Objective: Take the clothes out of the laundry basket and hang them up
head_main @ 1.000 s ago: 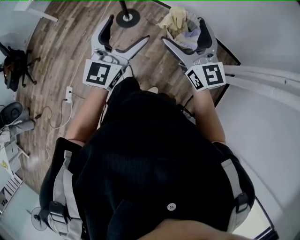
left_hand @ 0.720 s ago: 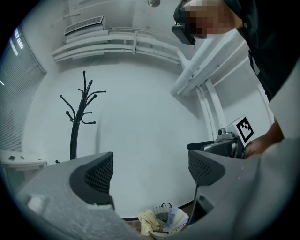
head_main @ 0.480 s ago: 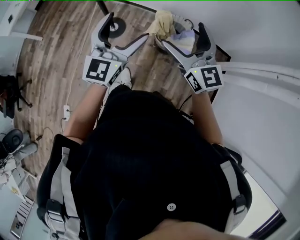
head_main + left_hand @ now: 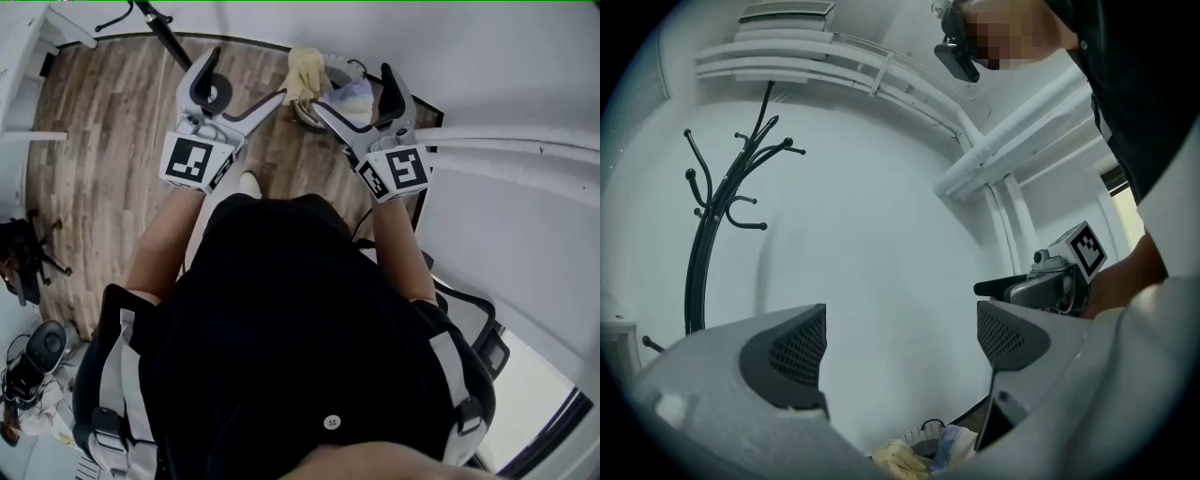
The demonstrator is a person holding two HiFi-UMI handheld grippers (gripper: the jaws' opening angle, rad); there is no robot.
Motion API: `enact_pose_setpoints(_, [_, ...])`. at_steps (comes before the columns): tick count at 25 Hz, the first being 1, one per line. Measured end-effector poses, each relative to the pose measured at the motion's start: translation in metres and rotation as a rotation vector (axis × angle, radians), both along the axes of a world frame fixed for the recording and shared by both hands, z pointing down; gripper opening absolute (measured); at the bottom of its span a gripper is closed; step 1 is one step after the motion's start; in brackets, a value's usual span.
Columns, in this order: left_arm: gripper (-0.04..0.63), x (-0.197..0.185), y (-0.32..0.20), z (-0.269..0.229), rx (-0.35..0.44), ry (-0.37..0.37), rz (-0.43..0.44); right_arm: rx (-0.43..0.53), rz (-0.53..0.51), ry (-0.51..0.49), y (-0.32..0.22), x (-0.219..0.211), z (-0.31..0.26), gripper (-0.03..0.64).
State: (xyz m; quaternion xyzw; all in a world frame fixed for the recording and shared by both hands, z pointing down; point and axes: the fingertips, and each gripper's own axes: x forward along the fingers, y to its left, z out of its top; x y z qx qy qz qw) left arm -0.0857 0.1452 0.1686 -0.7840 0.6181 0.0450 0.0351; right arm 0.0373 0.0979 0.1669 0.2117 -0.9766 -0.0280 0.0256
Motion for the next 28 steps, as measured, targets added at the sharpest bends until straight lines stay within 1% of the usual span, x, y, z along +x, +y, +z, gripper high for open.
enact_pose_setpoints(2, [0.502, -0.012, -0.011, 0.005, -0.018, 0.004, 0.01, -0.009, 0.02, 0.01, -0.011, -0.006, 0.009, 0.565])
enact_pose_setpoints(5, [0.502, -0.019, -0.028, 0.011, -0.021, 0.013, 0.009, -0.021, 0.024, 0.026, -0.026, -0.009, 0.011, 0.565])
enact_pose_setpoints(9, [0.502, -0.016, -0.067, 0.023, -0.031, 0.024, 0.012, -0.041, 0.031, 0.027, -0.069, -0.003, 0.021, 0.565])
enact_pose_setpoints(12, [0.502, -0.01, -0.097, 0.031, -0.052, 0.029, -0.011, -0.058, 0.017, 0.028, -0.109, 0.003, 0.031, 0.563])
enact_pose_setpoints(16, [0.502, -0.004, -0.145, 0.039, -0.081, 0.03, -0.068, -0.064, -0.027, 0.025, -0.17, 0.01, 0.039, 0.563])
enact_pose_setpoints(19, [0.502, 0.008, -0.184, 0.045, -0.106, 0.039, -0.116, -0.081, -0.075, 0.037, -0.214, 0.019, 0.049, 0.562])
enact_pose_setpoints(21, [0.502, 0.019, -0.209, 0.049, -0.125, 0.032, -0.143, -0.096, -0.112, 0.052, -0.242, 0.027, 0.058, 0.56])
enact_pose_setpoints(24, [0.502, 0.029, -0.247, 0.065, -0.176, 0.029, -0.173, -0.12, -0.165, 0.084, -0.282, 0.032, 0.081, 0.553])
enact_pose_setpoints(28, [0.502, 0.032, -0.28, 0.114, -0.281, 0.054, -0.23, -0.175, -0.239, 0.152, -0.315, 0.032, 0.132, 0.531])
